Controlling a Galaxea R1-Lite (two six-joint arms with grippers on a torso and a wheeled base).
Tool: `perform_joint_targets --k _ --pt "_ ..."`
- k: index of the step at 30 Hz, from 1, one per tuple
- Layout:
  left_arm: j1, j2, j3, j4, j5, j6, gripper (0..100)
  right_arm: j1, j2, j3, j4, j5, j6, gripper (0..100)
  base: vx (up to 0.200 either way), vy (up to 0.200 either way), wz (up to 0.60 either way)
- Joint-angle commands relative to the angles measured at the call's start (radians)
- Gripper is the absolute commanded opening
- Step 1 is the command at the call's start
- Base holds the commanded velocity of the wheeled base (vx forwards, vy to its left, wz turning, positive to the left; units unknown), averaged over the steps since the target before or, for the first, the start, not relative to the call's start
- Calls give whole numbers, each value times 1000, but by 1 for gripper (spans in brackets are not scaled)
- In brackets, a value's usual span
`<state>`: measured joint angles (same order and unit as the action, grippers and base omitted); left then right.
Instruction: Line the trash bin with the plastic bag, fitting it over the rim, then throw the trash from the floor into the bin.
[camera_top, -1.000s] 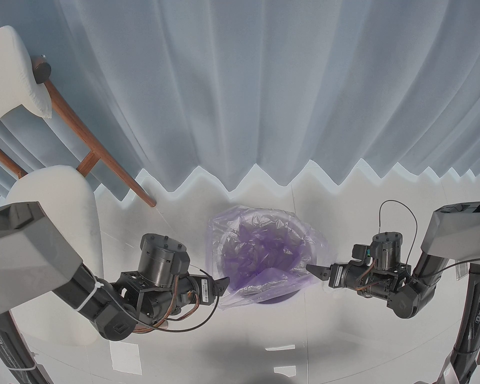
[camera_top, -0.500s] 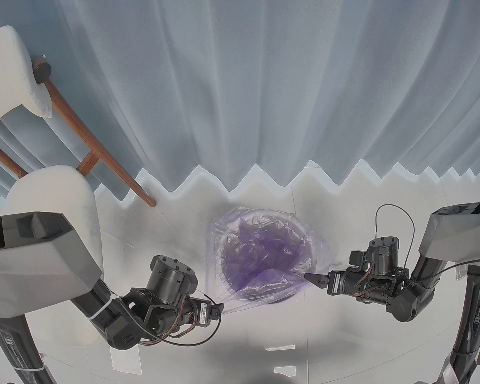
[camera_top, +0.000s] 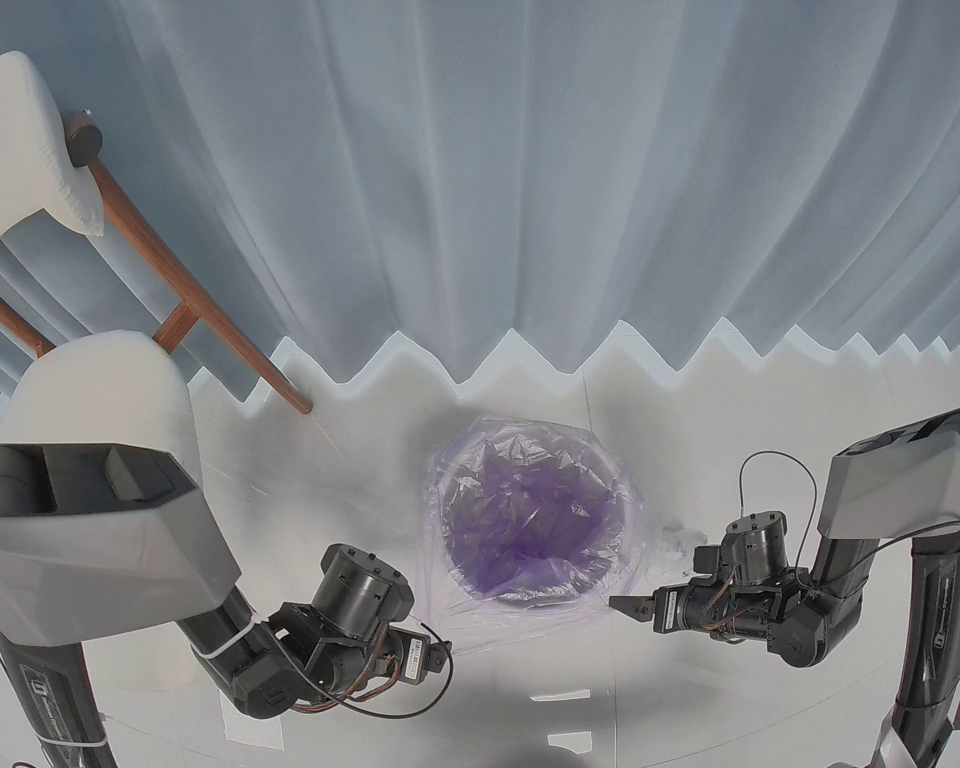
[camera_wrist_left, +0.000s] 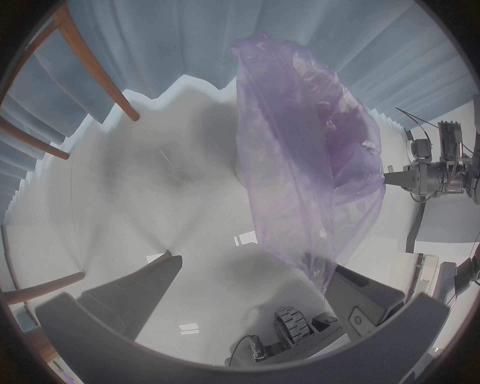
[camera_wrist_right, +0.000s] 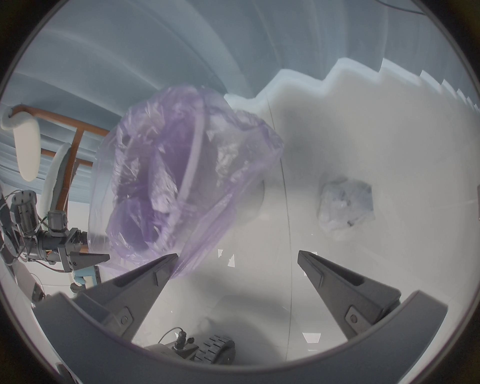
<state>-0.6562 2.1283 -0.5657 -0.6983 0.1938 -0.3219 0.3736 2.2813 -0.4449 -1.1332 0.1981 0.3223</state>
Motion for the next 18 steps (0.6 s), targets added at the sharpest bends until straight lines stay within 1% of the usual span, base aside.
perform_joint_targets --k 1,6,11,13,15,16,18 --pt "-20 39 -5 -4 1 -2 100 4 32 3 0 0 0 100 0 0 0" --pt "-23 87 -17 -7 4 -2 100 2 55 -3 -2 -2 1 100 0 0 0" --pt "-8 131 -45 -6 41 -9 100 -1 93 -29 -3 -8 3 100 0 0 0" --pt "29 153 -88 -6 44 -23 100 -9 116 -67 -3 -26 9 100 0 0 0" --pt "47 159 -111 -6 47 -28 100 -16 122 -86 -3 -45 15 100 0 0 0" --pt "69 170 -141 -6 59 -32 100 -24 130 -103 -3 -52 27 100 0 0 0" --pt "86 180 -174 -4 91 -43 100 -27 133 -118 -3 -54 38 100 0 0 0"
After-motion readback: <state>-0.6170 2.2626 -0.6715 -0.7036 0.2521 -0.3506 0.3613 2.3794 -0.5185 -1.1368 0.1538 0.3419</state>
